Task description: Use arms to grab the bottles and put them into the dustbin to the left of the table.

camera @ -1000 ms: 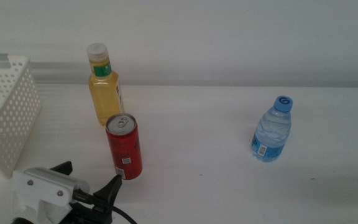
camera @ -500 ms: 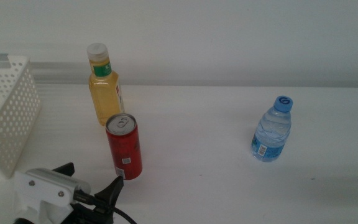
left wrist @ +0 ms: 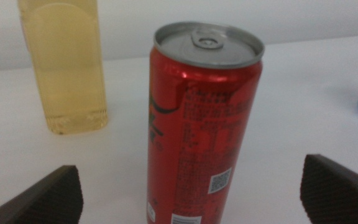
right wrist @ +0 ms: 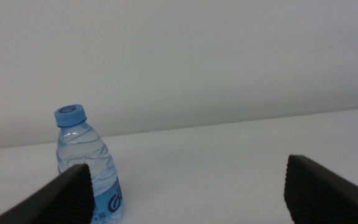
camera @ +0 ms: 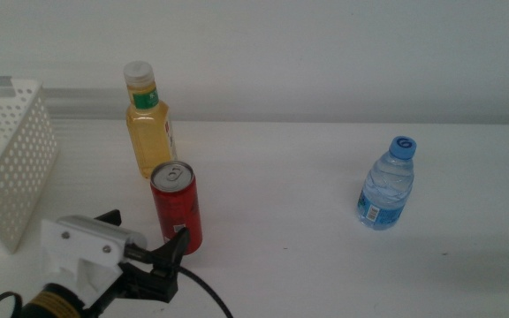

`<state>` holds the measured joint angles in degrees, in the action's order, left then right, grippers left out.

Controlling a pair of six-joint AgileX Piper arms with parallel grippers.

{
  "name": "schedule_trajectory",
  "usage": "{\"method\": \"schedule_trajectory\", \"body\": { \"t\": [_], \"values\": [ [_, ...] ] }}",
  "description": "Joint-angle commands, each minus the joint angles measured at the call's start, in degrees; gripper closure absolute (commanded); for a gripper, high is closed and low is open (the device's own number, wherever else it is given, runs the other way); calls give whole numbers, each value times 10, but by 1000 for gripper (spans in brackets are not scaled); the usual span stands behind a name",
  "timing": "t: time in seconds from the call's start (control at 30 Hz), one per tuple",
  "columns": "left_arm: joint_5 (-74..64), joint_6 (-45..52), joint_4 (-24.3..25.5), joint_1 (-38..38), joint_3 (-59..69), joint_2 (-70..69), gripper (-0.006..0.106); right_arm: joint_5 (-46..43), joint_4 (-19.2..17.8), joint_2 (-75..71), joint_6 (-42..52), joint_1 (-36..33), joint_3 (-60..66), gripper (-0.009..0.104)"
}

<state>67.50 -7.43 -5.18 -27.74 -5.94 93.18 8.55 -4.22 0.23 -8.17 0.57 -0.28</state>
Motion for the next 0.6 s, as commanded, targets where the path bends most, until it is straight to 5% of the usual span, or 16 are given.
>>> {"method": "schedule_trajectory", "body": {
  "t": [0.0,0.57],
  "values": [
    [-4,-5,5,-2,-12,18,7,-5,-1,-17,2,4,25,13],
    [18,-7,3,-2,-73,97,7,-5,-1,-17,2,4,25,13]
  ]
}}
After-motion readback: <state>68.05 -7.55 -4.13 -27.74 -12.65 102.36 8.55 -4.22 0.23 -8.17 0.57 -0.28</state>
